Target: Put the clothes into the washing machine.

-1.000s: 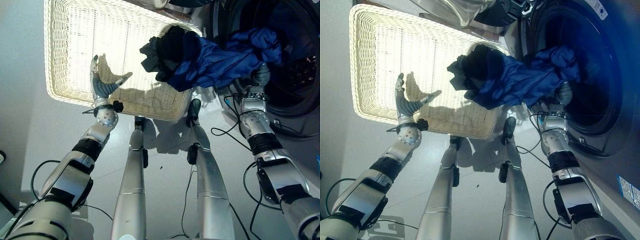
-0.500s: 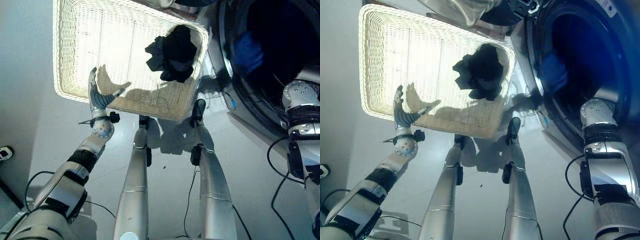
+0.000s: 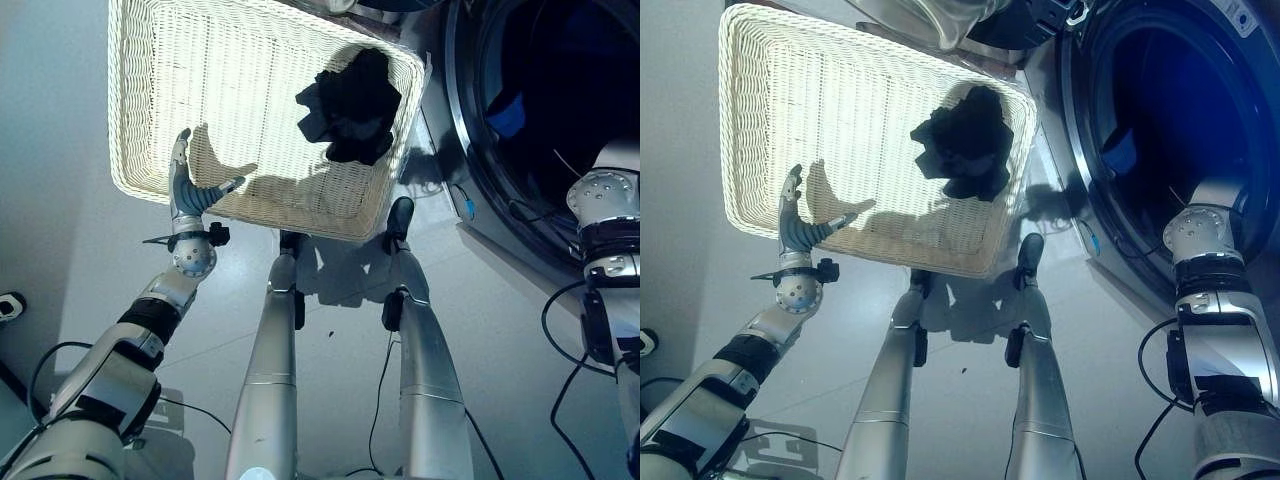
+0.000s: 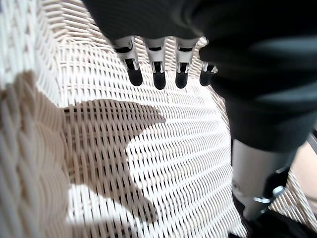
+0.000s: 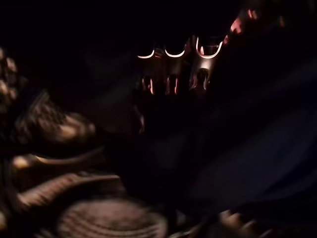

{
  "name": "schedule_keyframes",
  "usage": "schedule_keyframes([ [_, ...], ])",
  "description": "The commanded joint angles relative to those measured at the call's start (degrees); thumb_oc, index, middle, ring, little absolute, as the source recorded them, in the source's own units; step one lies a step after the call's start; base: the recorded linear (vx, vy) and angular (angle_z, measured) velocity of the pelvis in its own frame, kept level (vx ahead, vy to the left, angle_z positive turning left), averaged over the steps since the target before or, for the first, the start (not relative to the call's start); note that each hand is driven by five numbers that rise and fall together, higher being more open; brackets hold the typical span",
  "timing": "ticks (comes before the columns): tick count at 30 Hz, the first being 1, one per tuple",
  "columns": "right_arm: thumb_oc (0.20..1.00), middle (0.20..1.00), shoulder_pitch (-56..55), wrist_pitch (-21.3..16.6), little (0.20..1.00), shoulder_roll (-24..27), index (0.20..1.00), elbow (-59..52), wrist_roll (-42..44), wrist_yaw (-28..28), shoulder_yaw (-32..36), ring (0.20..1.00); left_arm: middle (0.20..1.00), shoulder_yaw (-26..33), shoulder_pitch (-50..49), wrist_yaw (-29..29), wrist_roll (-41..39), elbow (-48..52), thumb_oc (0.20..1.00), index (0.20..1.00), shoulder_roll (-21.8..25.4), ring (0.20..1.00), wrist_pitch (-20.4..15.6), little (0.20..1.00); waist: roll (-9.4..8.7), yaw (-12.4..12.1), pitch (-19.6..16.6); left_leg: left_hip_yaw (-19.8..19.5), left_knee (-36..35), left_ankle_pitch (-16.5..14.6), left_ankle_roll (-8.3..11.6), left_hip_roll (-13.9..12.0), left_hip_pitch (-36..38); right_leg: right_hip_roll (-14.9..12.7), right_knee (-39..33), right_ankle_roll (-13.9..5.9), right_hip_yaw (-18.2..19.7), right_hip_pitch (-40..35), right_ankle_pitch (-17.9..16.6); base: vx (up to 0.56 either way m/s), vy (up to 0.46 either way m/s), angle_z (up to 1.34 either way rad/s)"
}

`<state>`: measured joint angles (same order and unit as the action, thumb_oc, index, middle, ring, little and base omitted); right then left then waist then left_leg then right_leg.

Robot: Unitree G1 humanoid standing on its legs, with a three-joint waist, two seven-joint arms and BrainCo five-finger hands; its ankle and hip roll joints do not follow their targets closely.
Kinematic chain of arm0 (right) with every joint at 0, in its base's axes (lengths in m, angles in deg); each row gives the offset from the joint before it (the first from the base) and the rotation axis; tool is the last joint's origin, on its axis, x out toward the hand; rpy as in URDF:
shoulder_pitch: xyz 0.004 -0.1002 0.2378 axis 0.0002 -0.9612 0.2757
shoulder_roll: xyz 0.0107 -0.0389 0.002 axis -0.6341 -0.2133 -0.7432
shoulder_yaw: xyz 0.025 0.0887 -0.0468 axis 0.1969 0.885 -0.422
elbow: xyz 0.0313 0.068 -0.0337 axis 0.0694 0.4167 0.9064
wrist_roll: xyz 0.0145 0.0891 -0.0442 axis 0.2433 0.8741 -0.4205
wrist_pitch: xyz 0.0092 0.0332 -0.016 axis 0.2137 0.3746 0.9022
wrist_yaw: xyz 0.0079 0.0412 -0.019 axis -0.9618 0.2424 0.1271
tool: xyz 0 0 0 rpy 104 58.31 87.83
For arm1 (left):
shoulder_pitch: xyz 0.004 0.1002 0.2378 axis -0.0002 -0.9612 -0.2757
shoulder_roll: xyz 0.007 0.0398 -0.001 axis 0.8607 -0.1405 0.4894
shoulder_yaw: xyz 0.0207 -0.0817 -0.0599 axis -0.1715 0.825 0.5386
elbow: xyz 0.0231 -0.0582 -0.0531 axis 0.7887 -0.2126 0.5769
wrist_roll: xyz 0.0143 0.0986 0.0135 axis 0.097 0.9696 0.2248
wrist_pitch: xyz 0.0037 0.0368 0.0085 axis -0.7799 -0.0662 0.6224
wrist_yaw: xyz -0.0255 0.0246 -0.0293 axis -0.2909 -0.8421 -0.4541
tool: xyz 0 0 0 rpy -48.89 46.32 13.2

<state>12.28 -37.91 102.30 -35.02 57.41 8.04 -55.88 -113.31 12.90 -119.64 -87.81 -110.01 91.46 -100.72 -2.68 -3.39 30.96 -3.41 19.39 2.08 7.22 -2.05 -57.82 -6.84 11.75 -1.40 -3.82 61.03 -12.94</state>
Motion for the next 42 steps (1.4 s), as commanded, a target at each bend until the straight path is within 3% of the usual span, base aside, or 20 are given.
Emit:
schedule_keyframes([
  [1,1.000,1.000,0.6,15.0,1.000,18.2,1.000,2.3,-14.9,5.3,-5.7,1.000,1.000,1.7,0.7,-0.9,5.5,0.7,1.000,1.000,0.0,1.000,-1.8,1.000,1.86,2.8,-1.2,-0.2,-6.4,3.7,-3.48,4.8,3.1,5.4,4.1,-6.10,-5.2,-2.9,3.6,0.00,-0.034,0.03],
  [2,1.000,1.000,1.6,19.1,1.000,18.6,1.000,3.5,-18.5,7.3,-8.2,1.000,1.000,1.1,1.5,-0.6,5.7,0.8,1.000,1.000,0.3,1.000,-1.7,1.000,1.79,2.7,-1.2,-0.3,-6.3,3.7,-3.61,5.1,3.1,5.5,3.7,-6.08,-5.2,-3.0,3.4,-0.01,-0.040,0.05],
  [3,1.000,1.000,4.2,24.8,1.000,19.0,1.000,6.6,-20.0,5.7,-13.1,1.000,1.000,-0.7,3.0,-1.1,8.0,1.4,1.000,1.000,0.6,1.000,-1.1,1.000,1.85,2.4,-1.2,-0.3,-6.5,3.8,-3.75,5.1,3.0,5.4,3.6,-6.13,-5.4,-3.0,3.3,0.00,-0.030,0.03],
  [5,1.000,1.000,6.5,28.0,1.000,18.7,1.000,7.1,-22.4,5.2,-16.6,1.000,1.000,-2.6,5.1,-0.3,10.7,1.4,1.000,1.000,1.3,1.000,-0.6,1.000,1.91,2.4,-1.2,-0.3,-6.4,3.9,-3.81,5.0,2.6,5.3,3.8,-6.13,-5.7,-2.7,3.3,0.00,0.000,0.00],
  [11,1.000,1.000,9.0,30.6,1.000,15.3,1.000,1.9,-29.0,7.9,-21.3,1.000,1.000,-8.7,11.8,-0.7,17.6,2.9,1.000,1.000,1.9,1.000,0.3,1.000,2.03,2.7,-1.2,0.2,-6.5,3.6,-4.02,5.0,1.8,5.3,4.1,-6.37,-5.6,-1.7,3.4,0.00,0.000,0.01],
  [18,1.000,1.000,6.0,30.6,1.000,9.2,1.000,-6.9,-37.2,8.5,-22.2,1.000,1.000,-8.4,16.4,-0.6,10.3,2.4,1.000,1.000,-0.7,1.000,1.5,1.000,1.66,3.7,-1.2,1.0,-6.3,3.1,-3.88,4.7,1.2,5.3,4.4,-6.70,-5.3,-0.9,3.8,0.00,0.000,-0.01],
  [25,1.000,1.000,-1.8,29.2,1.000,3.0,1.000,-13.4,-47.6,8.1,-18.8,1.000,1.000,-0.2,13.9,-1.2,0.5,1.3,1.000,1.000,-4.1,1.000,0.7,1.000,1.72,4.0,-1.2,1.2,-6.8,3.2,-3.64,4.6,0.6,5.2,5.0,-6.90,-5.3,0.1,4.5,-0.01,-0.010,-0.03],
  [33,1.000,1.000,-8.9,33.7,1.000,-1.8,1.000,-25.5,-62.8,7.2,-17.6,1.000,1.000,8.8,10.4,-4.5,-4.6,-0.2,1.000,1.000,-6.0,1.000,1.1,1.000,2.42,4.5,-1.2,1.8,-7.8,3.6,-3.39,4.3,0.5,5.3,6.0,-6.71,-5.1,1.0,5.8,0.00,0.000,0.00],
  [42,1.000,1.000,-8.6,28.4,1.000,-6.4,1.000,-32.9,-78.8,3.9,-24.1,1.000,1.000,12.9,10.6,-5.8,-6.4,-4.7,1.000,1.000,-6.6,1.000,2.4,1.000,3.15,4.2,-1.2,2.0,-8.9,4.3,-3.07,4.2,0.8,5.4,6.1,-6.37,-5.1,1.1,6.8,0.00,0.000,0.00],
])
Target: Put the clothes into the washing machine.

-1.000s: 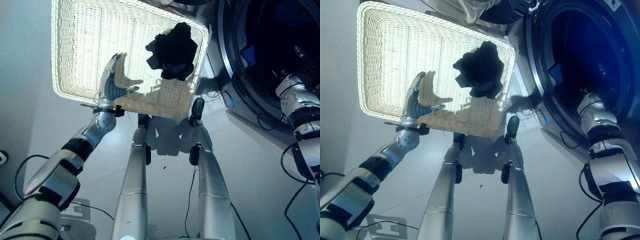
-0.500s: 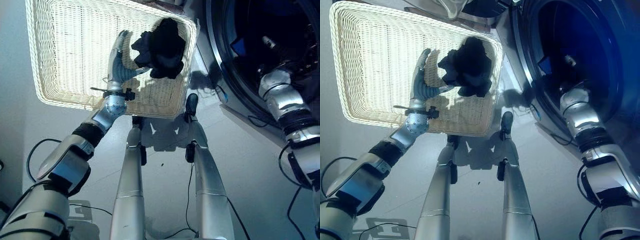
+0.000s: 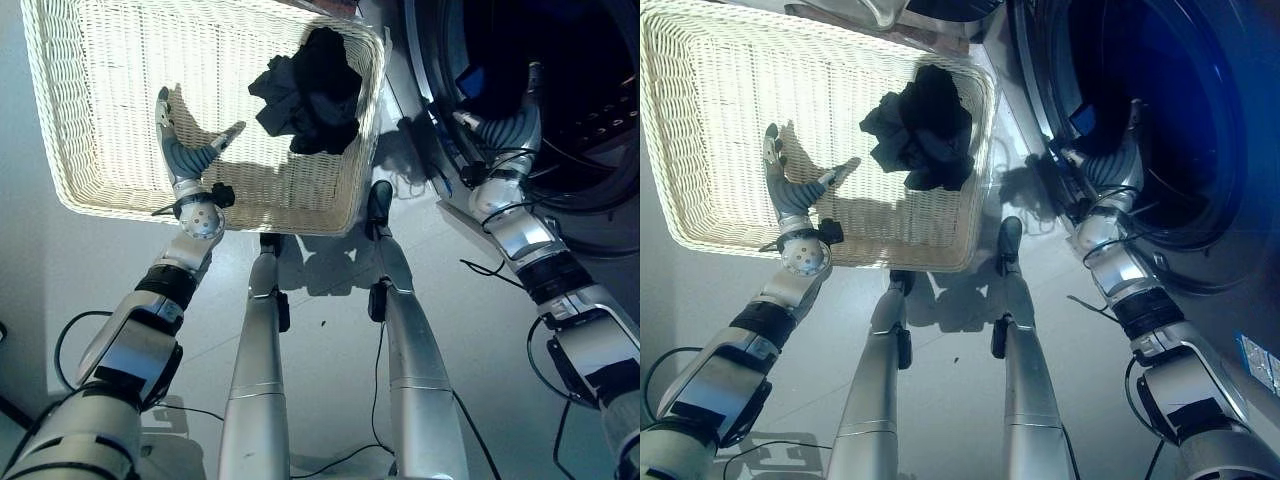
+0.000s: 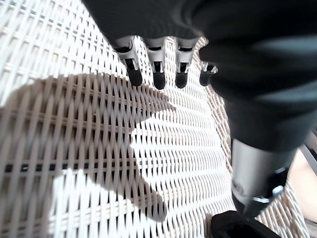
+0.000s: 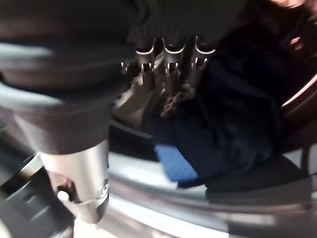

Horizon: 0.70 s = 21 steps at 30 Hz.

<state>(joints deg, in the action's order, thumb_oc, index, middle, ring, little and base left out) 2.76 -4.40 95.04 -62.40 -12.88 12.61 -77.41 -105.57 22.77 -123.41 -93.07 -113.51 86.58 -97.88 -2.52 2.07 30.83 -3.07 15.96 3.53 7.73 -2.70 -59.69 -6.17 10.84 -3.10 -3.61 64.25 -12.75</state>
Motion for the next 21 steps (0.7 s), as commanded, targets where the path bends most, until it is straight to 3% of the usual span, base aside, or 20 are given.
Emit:
schedule_keyframes([
  [1,1.000,1.000,1.5,-5.3,1.000,0.8,1.000,-5.7,-8.9,-0.9,-2.8,1.000,1.000,5.4,1.1,-1.9,-1.3,-1.4,1.000,1.000,-1.7,1.000,-0.5,1.000,3.01,-1.2,-1.0,1.7,-5.5,3.3,-3.58,4.9,2.1,4.7,6.8,-4.61,-5.3,-1.6,6.2,0.00,0.000,0.00],
  [5,1.000,1.000,5.4,-6.2,1.000,-1.4,1.000,-8.4,-16.5,-3.9,-7.7,1.000,1.000,6.2,1.7,-1.5,-1.1,-2.6,1.000,1.000,-2.6,1.000,0.1,1.000,3.17,-1.9,-1.0,1.5,-5.7,3.6,-3.49,5.0,2.2,4.6,6.6,-4.39,-5.6,-1.8,6.5,0.00,0.000,0.00],
  [10,1.000,1.000,11.3,-4.9,1.000,-3.9,1.000,-9.7,-20.0,-8.2,-14.1,1.000,1.000,6.3,1.9,-0.3,-0.9,-3.3,1.000,1.000,-3.6,1.000,0.4,1.000,3.40,-3.3,-1.0,1.0,-5.8,3.7,-3.31,5.3,3.0,4.5,6.4,-4.13,-6.0,-2.7,7.0,0.00,0.000,0.00],
  [21,1.000,1.000,23.2,4.7,1.000,-8.8,1.000,-1.4,-20.5,-14.9,-26.1,1.000,1.000,4.7,2.4,1.6,-0.7,-3.6,1.000,1.000,-4.8,1.000,0.8,1.000,4.05,-7.0,-1.0,-0.8,-5.5,5.1,-3.44,6.3,1.8,3.4,6.7,-3.62,-8.1,-2.4,6.2,0.01,-0.022,0.06],
])
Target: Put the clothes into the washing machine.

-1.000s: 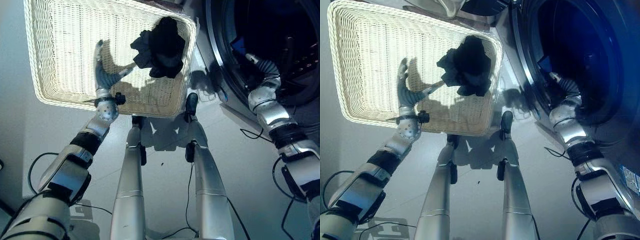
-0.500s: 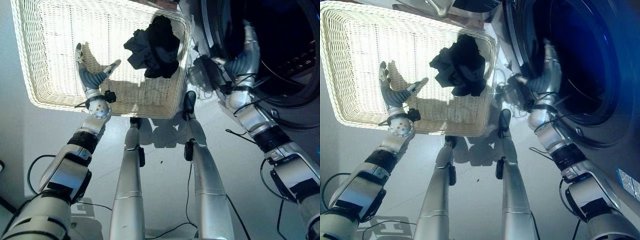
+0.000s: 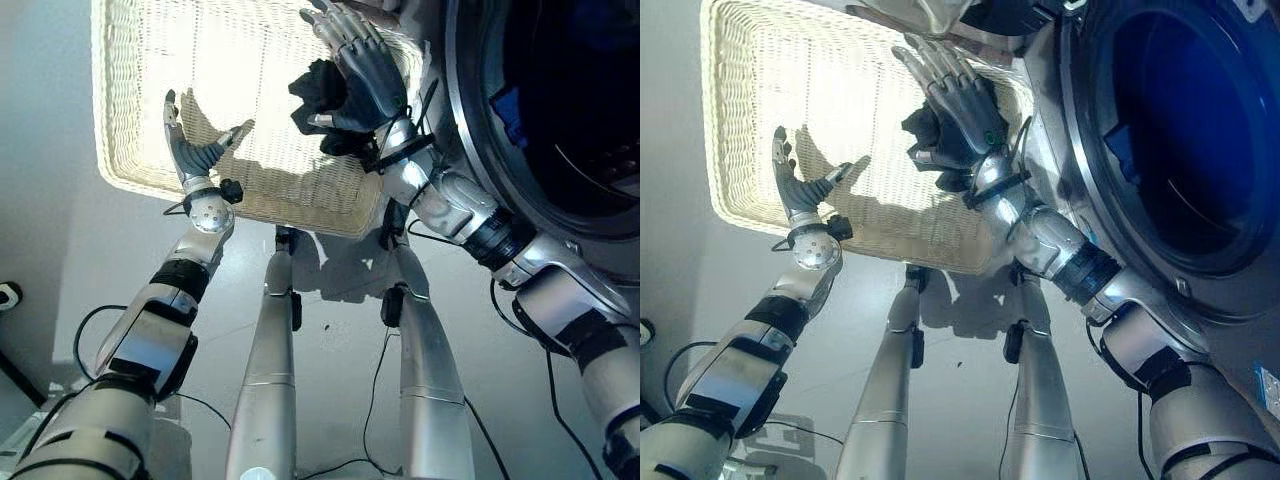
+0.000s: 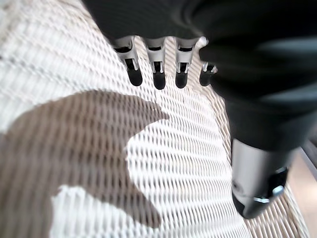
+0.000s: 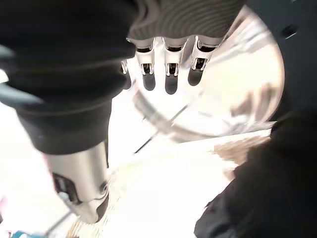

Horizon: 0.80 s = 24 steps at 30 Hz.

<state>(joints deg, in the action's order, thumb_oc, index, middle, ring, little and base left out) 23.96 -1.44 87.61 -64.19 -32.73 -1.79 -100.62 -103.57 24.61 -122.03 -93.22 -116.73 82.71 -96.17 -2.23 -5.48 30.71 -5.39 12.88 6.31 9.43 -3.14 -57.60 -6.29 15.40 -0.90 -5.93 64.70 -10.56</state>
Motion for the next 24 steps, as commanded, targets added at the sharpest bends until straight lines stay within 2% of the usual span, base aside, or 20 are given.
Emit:
schedule_keyframes([
  [1,1.000,1.000,2.4,2.2,1.000,-1.5,1.000,1.2,-0.4,-0.6,-3.4,1.000,1.000,2.6,0.6,0.2,-0.6,-0.3,1.000,1.000,-0.9,1.000,-0.9,1.000,3.83,0.4,-0.9,1.4,-2.3,2.4,-5.14,6.8,-0.3,3.5,2.2,-5.82,-5.9,-2.8,3.9,0.02,-0.021,0.03],
  [2,1.000,1.000,2.7,3.6,1.000,-1.9,1.000,3.6,0.6,-1.6,-4.7,1.000,1.000,2.0,0.2,0.2,-0.6,-0.2,1.000,1.000,-1.2,1.000,-1.0,1.000,3.87,-0.1,-0.9,1.3,-2.2,2.0,-5.12,6.9,0.2,3.4,2.4,-5.91,-5.9,-3.3,4.3,0.02,-0.023,0.05],
  [4,1.000,1.000,3.6,4.0,1.000,-2.0,1.000,5.5,1.3,-1.7,-5.6,1.000,1.000,1.8,0.8,0.5,-0.7,-0.1,1.000,1.000,-1.1,1.000,-0.8,1.000,4.00,-0.4,-0.9,1.1,-2.2,2.4,-5.12,7.0,-0.4,3.2,2.3,-5.87,-6.2,-2.8,3.8,0.01,-0.017,0.06],
  [10,1.000,1.000,4.4,12.7,1.000,-2.9,1.000,15.5,3.3,-6.0,-8.8,1.000,1.000,-0.3,2.3,0.3,-1.3,-0.6,1.000,1.000,-1.4,1.000,-0.3,1.000,4.23,-1.1,-0.9,0.7,-2.3,2.4,-5.12,7.3,-0.1,2.8,2.4,-6.12,-6.8,-3.1,3.5,0.01,-0.008,0.02],
  [16,1.000,1.000,5.6,17.6,1.000,-2.7,1.000,24.6,0.7,-6.0,-10.0,1.000,1.000,-1.9,4.4,0.3,-2.7,-1.8,1.000,1.000,-1.4,1.000,-0.7,1.000,4.69,-1.3,-0.9,0.4,-2.6,3.1,-5.22,7.5,-0.9,2.6,1.9,-6.33,-7.0,-2.4,2.5,0.00,0.000,0.00],
  [17,1.000,1.000,6.1,19.4,1.000,-2.5,1.000,26.3,-0.3,-6.8,-10.3,1.000,1.000,-2.2,4.8,0.3,-2.9,-2.0,1.000,1.000,-1.4,1.000,-0.7,1.000,4.76,-1.3,-0.9,0.3,-2.7,3.2,-5.22,7.5,-1.1,2.5,1.8,-6.43,-7.0,-2.2,2.3,0.00,0.000,0.00],
  [24,1.000,1.000,5.9,22.2,1.000,-0.8,1.000,33.7,-6.8,-9.0,-11.2,1.000,1.000,-3.0,6.0,0.2,-3.6,-3.4,1.000,1.000,-1.9,1.000,-1.5,1.000,4.86,-0.9,-0.9,0.2,-3.2,3.6,-5.53,7.6,-1.0,2.7,1.6,-6.70,-6.8,-2.1,1.6,0.00,0.000,0.00],
])
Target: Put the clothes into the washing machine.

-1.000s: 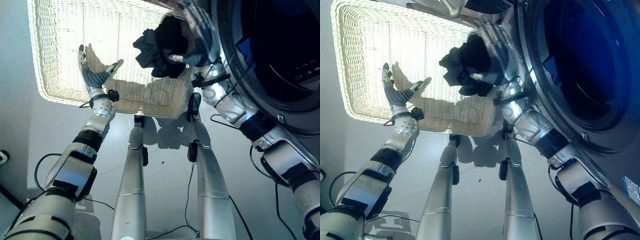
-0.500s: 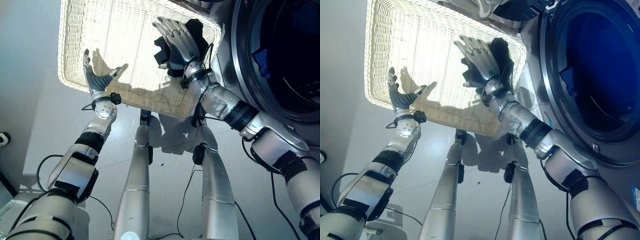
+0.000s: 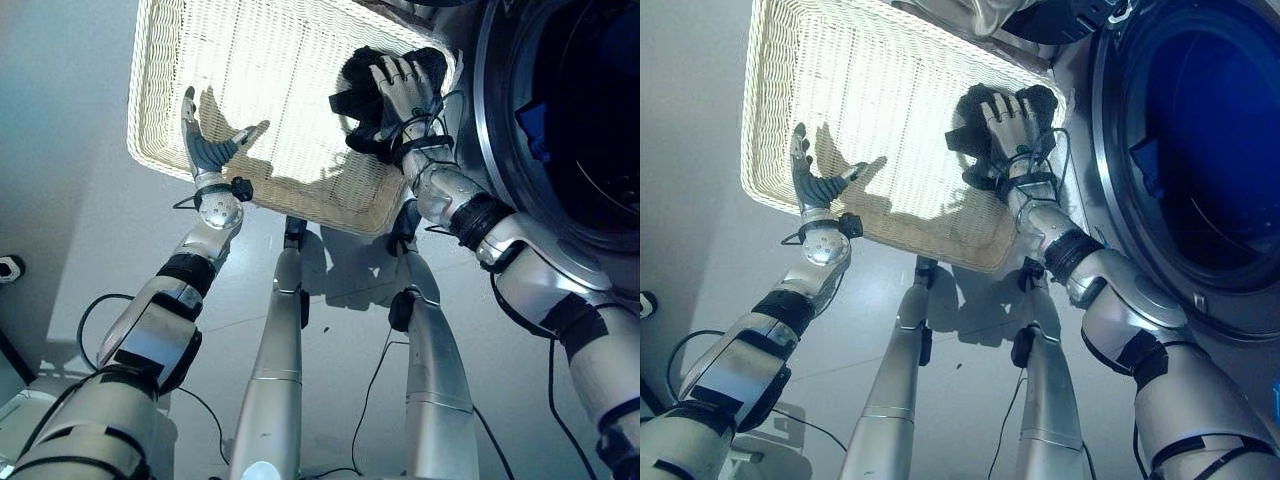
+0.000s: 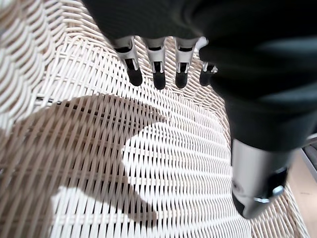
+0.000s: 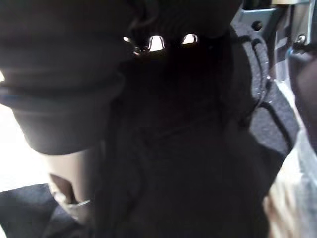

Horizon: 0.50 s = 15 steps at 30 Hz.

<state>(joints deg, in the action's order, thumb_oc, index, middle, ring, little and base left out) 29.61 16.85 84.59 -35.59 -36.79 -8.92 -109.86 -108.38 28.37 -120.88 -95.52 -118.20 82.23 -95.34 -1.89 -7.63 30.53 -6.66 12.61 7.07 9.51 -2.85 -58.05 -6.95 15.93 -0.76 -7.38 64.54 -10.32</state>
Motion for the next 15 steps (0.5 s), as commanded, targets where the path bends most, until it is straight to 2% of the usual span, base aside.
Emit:
schedule_keyframes([
  [1,1.000,1.000,0.2,4.2,1.000,2.4,1.000,5.8,-3.9,-2.5,-2.1,1.000,1.000,1.7,2.4,-1.0,-1.5,-2.1,1.000,1.000,-1.5,1.000,-2.6,1.000,4.57,1.3,-0.7,1.5,-2.9,2.9,-5.65,7.3,-0.7,3.3,1.1,-6.86,-5.4,-1.7,1.2,0.00,-0.008,0.03],
  [2,0.529,0.529,0.3,4.0,0.529,2.6,0.529,6.5,-4.2,-2.7,-2.3,0.529,1.000,1.5,2.6,-1.1,-1.6,-2.1,1.000,1.000,-1.6,1.000,-2.7,1.000,4.62,1.3,-0.7,1.5,-3.0,3.0,-5.68,7.3,-0.8,3.3,1.0,-6.91,-5.4,-1.6,1.1,0.00,-0.001,0.04],
  [3,0.200,0.200,0.0,3.1,0.200,2.9,0.200,7.4,-5.1,-2.4,-2.1,0.200,1.000,1.3,2.7,-1.3,-1.9,-2.2,1.000,1.000,-1.8,1.000,-2.9,1.000,4.70,1.5,-0.7,1.5,-3.1,3.1,-5.71,7.3,-0.7,3.3,0.8,-6.95,-5.3,-1.7,1.0,0.00,0.005,0.04],
  [10,0.200,0.200,-0.9,-0.8,0.200,4.8,0.200,8.9,-8.2,0.8,-0.7,0.200,1.000,1.2,2.6,-2.0,-2.7,-1.5,1.000,1.000,-2.3,1.000,-3.4,1.000,5.24,2.4,-0.7,1.9,-3.3,3.3,-5.91,7.7,-1.1,3.7,0.5,-6.95,-4.5,-0.8,0.3,0.00,0.003,0.01],
  [15,0.200,0.200,-2.4,-1.9,0.200,5.7,0.200,8.2,-10.0,1.5,-0.1,0.200,1.000,1.4,1.7,-2.7,-2.9,-0.6,1.000,1.000,-2.9,1.000,-3.3,1.000,5.34,2.9,-0.7,2.4,-3.3,2.9,-5.98,7.5,-0.5,4.0,0.5,-6.92,-3.9,-1.1,0.6,0.00,0.000,0.00],
])
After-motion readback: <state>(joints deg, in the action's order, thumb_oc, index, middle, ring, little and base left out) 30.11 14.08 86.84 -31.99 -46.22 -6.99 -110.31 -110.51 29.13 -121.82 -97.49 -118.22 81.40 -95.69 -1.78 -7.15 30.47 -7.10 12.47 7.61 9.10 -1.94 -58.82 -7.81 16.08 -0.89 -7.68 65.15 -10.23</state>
